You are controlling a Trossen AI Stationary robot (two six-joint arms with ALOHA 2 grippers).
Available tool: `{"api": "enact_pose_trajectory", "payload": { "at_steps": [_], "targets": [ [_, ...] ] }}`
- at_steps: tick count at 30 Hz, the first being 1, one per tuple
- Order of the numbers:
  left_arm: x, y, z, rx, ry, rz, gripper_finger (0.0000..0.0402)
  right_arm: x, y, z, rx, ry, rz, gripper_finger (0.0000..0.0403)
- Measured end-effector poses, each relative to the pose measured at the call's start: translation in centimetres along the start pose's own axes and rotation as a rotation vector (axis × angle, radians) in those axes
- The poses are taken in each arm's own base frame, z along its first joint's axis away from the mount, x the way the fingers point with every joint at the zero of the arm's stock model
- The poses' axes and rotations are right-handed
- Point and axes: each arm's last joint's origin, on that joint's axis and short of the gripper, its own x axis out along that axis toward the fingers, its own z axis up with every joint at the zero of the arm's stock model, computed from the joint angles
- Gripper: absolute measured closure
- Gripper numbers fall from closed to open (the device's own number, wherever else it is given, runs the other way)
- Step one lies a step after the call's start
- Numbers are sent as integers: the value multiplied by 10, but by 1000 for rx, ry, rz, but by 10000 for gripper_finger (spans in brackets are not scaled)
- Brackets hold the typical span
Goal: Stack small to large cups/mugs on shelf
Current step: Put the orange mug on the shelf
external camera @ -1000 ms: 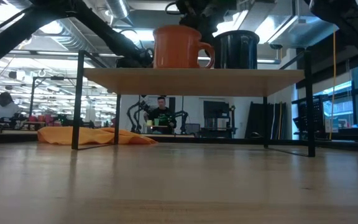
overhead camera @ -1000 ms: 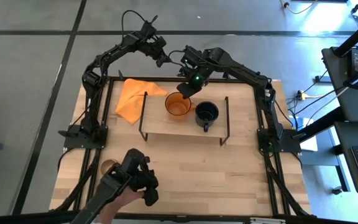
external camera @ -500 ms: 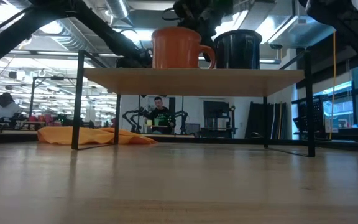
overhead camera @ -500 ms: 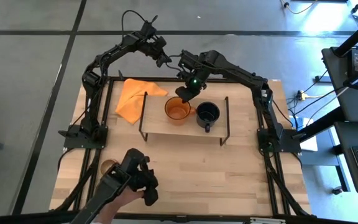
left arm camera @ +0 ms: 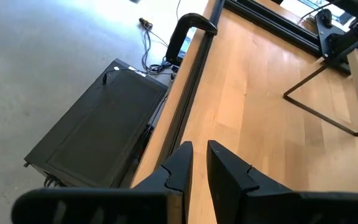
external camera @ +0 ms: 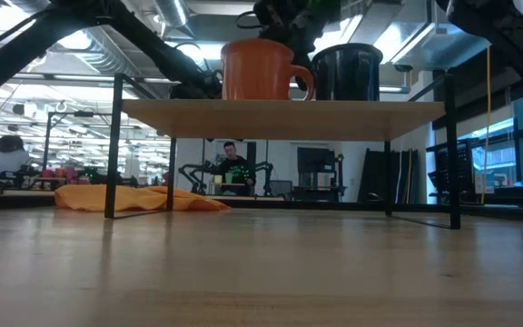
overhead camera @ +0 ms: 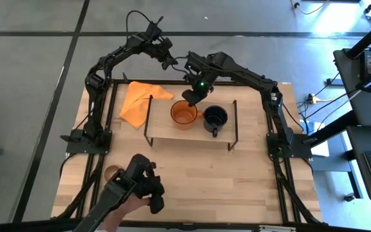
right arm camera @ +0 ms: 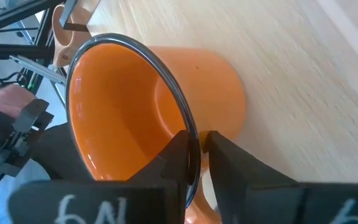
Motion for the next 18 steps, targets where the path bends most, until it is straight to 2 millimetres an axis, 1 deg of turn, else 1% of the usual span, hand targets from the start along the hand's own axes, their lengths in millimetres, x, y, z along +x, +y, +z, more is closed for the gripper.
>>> {"api": "enact_pose_trajectory", "payload": {
  "at_steps": [4, 8, 13, 16, 18],
  "targets": [
    [0, 0, 0, 0, -1, -2, 359, -1, 1, 2, -12, -16, 18, 323],
    [0, 0, 0, 1, -1, -1, 359, -2, 1, 1, -13, -15, 26, 283],
    [0, 0, 0, 1, -2, 0, 359, -5, -3, 3, -18, -23, 25, 240],
    [0, 0, 0, 1, -1, 1, 359, -16, -10, 7, -40, -67, 3, 226],
    [0, 0, 0, -3, 1, 7, 359, -27, -14, 11, -51, -124, -35, 223]
  ]
}}
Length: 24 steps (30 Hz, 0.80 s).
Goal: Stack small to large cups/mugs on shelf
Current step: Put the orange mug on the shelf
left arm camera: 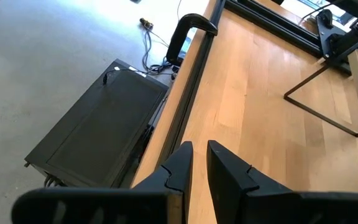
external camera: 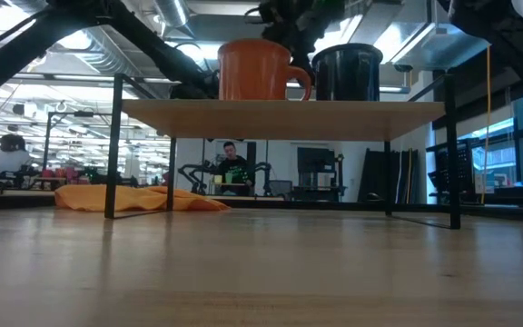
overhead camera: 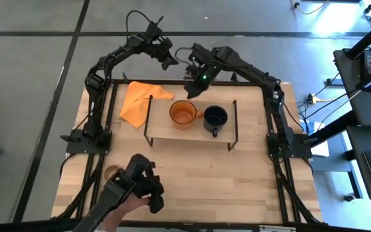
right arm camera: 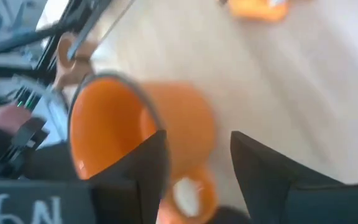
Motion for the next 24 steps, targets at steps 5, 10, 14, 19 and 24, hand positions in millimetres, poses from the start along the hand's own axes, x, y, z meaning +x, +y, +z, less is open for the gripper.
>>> {"api": "enact_pose_trajectory", "payload": {
  "at_steps": [5, 10, 14, 19, 24],
  "targets": [
    [-1, 1, -4, -31, 34, 12, 359, -23, -15, 5, 25, -83, -36, 229],
    [-3, -3, -11, -60, 94, -12, 379, -32, -29, 6, 45, -85, -58, 254],
    [-17, -16, -6, -9, 121, 12, 398, -36, -37, 7, 32, -97, -77, 298],
    [-40, -33, 3, 32, 122, 62, 400, -41, -44, 9, 22, -107, -85, 361],
    [-57, -51, 9, 29, 133, 78, 401, -43, -48, 9, 3, -111, -91, 397]
  ]
}}
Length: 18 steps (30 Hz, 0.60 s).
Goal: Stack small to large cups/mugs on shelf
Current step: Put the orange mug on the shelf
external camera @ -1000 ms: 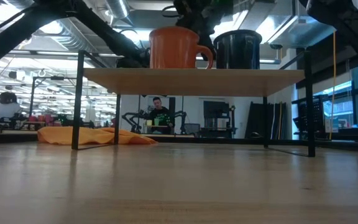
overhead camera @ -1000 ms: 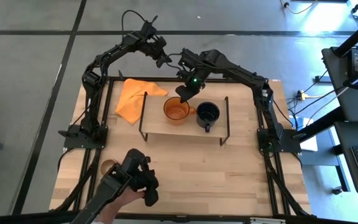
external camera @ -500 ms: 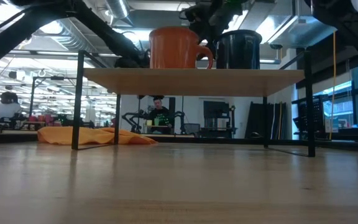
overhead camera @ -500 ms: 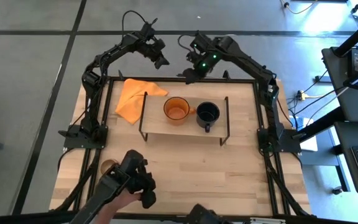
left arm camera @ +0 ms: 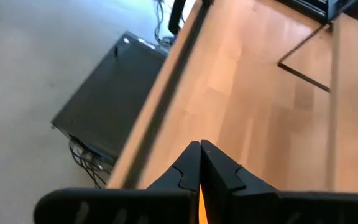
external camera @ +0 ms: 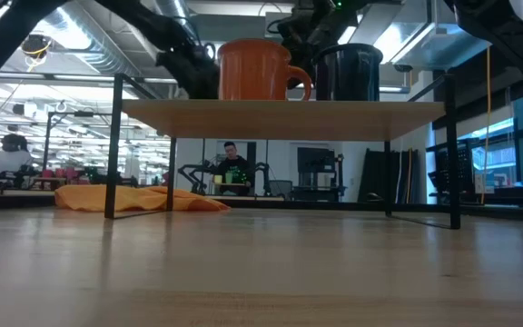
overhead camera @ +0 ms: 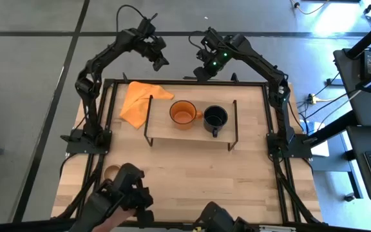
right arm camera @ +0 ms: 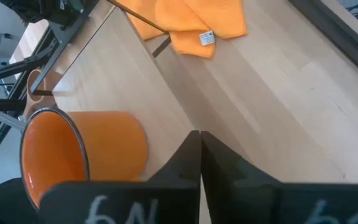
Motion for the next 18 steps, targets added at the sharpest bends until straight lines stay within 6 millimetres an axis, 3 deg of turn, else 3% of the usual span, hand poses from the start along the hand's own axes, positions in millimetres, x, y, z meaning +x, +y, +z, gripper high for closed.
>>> {"api": "enact_pose_trajectory", "payload": {
  "at_steps": [5, 11, 14, 18],
  "targets": [
    [-10, -24, 1, -14, 48, -35, 401, -3, -6, 0, -9, 4, -14, 399],
    [-27, -74, 0, 63, 170, -45, 401, -7, -17, -1, 3, 20, -58, 398],
    [-42, -104, 0, 163, 199, -15, 401, -8, -17, -1, -21, 21, -52, 400],
    [-72, -139, 5, 295, 105, -9, 401, -8, -17, 0, -50, 11, -47, 400]
  ]
}}
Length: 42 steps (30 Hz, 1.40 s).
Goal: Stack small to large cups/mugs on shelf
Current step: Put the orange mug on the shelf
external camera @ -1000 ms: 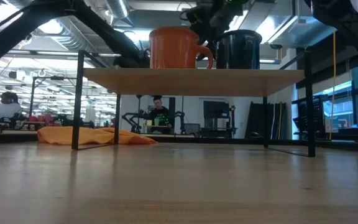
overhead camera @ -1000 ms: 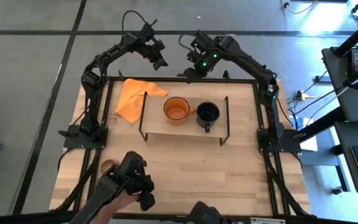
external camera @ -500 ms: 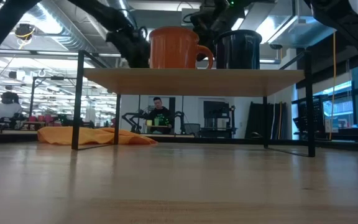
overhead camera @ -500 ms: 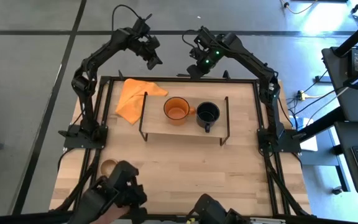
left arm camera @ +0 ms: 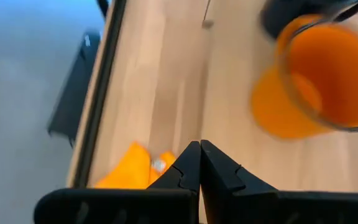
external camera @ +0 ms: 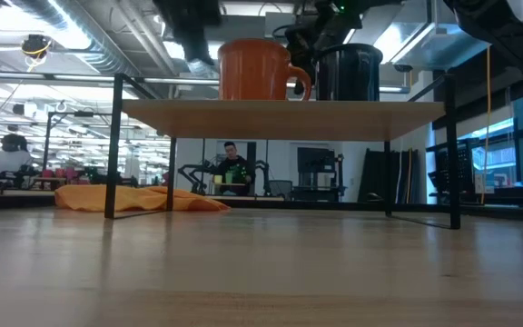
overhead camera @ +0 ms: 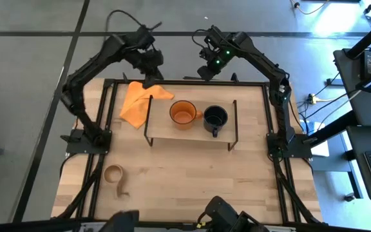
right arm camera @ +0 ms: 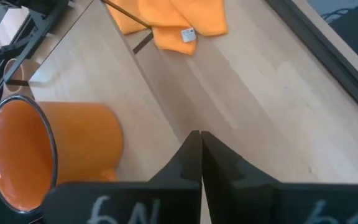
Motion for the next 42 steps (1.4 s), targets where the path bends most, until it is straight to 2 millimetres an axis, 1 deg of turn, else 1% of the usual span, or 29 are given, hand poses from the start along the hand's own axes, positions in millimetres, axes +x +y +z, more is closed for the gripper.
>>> {"api": "enact_pose_trajectory", "payload": {
  "at_steps": [3, 6, 9, 11, 13, 14, 17, 20, 24, 26, 28, 31, 33, 36, 38, 40, 42],
  "targets": [
    [-23, -16, 3, 33, -97, -1, 401, 0, 0, 1, -27, -12, 3, 400],
    [-40, -27, 3, -7, -151, -4, 401, 0, 0, 2, -42, -19, 3, 400],
    [-49, -30, -2, -67, -146, 9, 401, 0, 0, 1, -55, -11, 10, 400],
    [-49, -29, -5, -99, -132, 31, 401, 0, 0, -1, -50, 7, 10, 400],
    [-43, -27, -10, -123, -81, 60, 401, 0, -1, -4, -54, 38, 9, 400],
    [-37, -25, -13, -134, -49, 70, 401, 0, -1, -6, -52, 54, 8, 399],
    [-11, -19, -26, -161, 15, 39, 401, -1, -1, -8, -58, 81, 7, 399],
    [15, -15, -40, -200, 14, -43, 401, 0, 1, -12, -47, 115, 20, 399],
    [32, -20, -54, -241, -18, -91, 401, 9, 9, -16, -57, 167, 78, 399],
    [35, -25, -58, -272, -25, -99, 401, 12, 15, -17, -75, 176, 104, 399],
    [30, -32, -60, -291, -51, -116, 401, 14, 21, -18, -89, 182, 141, 399],
    [20, -44, -57, -301, -105, -169, 401, 17, 28, -20, -103, 191, 152, 399],
    [18, -52, -54, -324, -112, -206, 401, 18, 31, -20, -110, 195, 154, 399],
    [21, -65, -50, -363, -89, -251, 401, 21, 38, -22, -128, 204, 161, 399],
    [25, -76, -47, -354, -72, -282, 401, 23, 44, -23, -143, 210, 166, 399],
    [33, -87, -45, -346, -51, -293, 401, 25, 49, -25, -159, 217, 171, 399],
    [42, -96, -48, -355, 0, -270, 401, 27, 54, -26, -175, 223, 175, 399]
  ]
}}
